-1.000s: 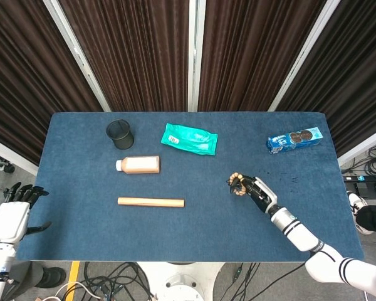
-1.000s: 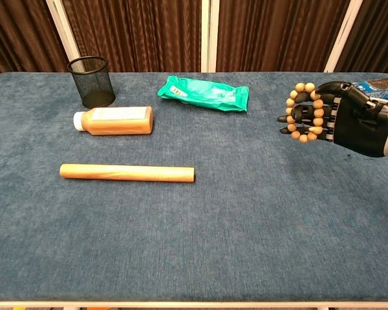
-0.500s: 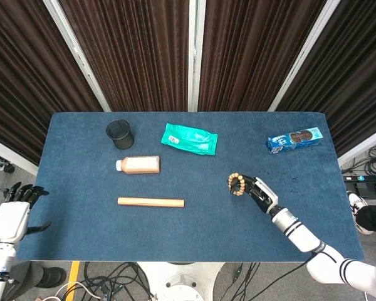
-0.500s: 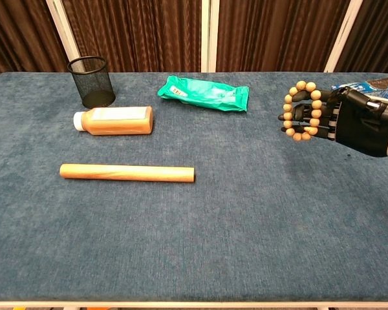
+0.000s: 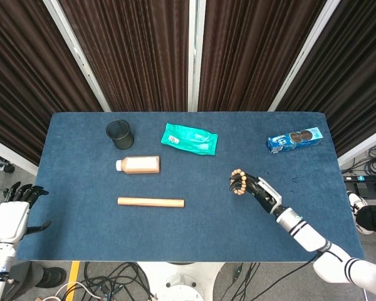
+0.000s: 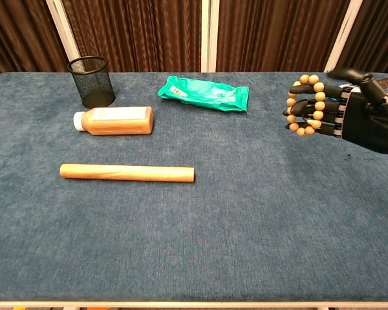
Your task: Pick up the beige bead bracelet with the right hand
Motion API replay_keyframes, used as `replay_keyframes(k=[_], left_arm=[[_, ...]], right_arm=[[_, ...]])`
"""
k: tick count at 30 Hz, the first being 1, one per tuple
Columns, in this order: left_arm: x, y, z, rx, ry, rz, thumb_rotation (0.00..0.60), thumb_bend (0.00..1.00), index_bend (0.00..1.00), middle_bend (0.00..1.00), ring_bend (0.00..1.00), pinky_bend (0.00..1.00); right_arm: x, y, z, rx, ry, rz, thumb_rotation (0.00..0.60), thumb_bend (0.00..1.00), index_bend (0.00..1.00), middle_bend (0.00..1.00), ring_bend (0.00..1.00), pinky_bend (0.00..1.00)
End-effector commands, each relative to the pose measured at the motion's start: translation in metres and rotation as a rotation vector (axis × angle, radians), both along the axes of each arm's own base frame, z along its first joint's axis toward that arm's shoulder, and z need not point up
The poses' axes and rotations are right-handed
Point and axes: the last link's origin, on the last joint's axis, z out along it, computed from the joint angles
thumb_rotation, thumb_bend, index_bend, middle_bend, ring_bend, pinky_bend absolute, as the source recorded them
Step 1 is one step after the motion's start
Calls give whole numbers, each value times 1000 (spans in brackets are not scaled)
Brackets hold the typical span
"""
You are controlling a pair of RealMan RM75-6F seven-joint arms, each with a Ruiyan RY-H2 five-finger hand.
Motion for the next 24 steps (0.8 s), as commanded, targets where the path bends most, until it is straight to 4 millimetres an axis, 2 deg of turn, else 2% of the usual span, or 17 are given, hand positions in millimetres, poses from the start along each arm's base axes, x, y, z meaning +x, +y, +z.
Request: replay_keyframes(k=[1, 6, 12, 14, 16, 19, 21, 24], left_arm=[[0, 0, 0, 0, 0, -2, 600, 42, 296, 217, 118, 61], [0, 0, 0, 2, 2, -3, 600, 41, 295, 217, 119, 61], [-3, -1, -1, 10, -1, 0, 600, 42, 295, 217, 118, 61], [-4, 0, -2, 10, -2, 2, 600, 42, 295, 217, 118, 61], [-5, 0, -2, 12, -3, 5, 600, 41, 295, 217, 118, 61], [-7, 0, -2, 17, -2, 14, 600, 41, 295, 217, 118, 61], [-10, 0, -2, 22, -1, 23, 600, 41, 295, 217, 118, 61], [-14, -1, -1, 36, 0, 40, 600, 41, 295, 217, 119, 61]], right_arm=[[-7, -2, 6, -42, 110, 47, 193, 361, 261, 390, 98, 146], [-14, -15, 5, -202, 460, 193, 192, 354, 256, 376, 90, 144], [-4, -32, -2, -368, 899, 426, 192, 344, 253, 355, 91, 144], [-1, -33, -8, -425, 1062, 523, 192, 334, 229, 328, 88, 141], [0, -32, -12, -465, 1190, 596, 192, 323, 161, 277, 64, 137], [-1, -29, -8, -520, 1310, 631, 192, 303, 27, 203, 30, 128], [-2, -27, 0, -552, 1318, 595, 190, 301, 0, 177, 20, 126], [-8, -20, 25, -608, 1299, 493, 192, 301, 0, 161, 19, 126]])
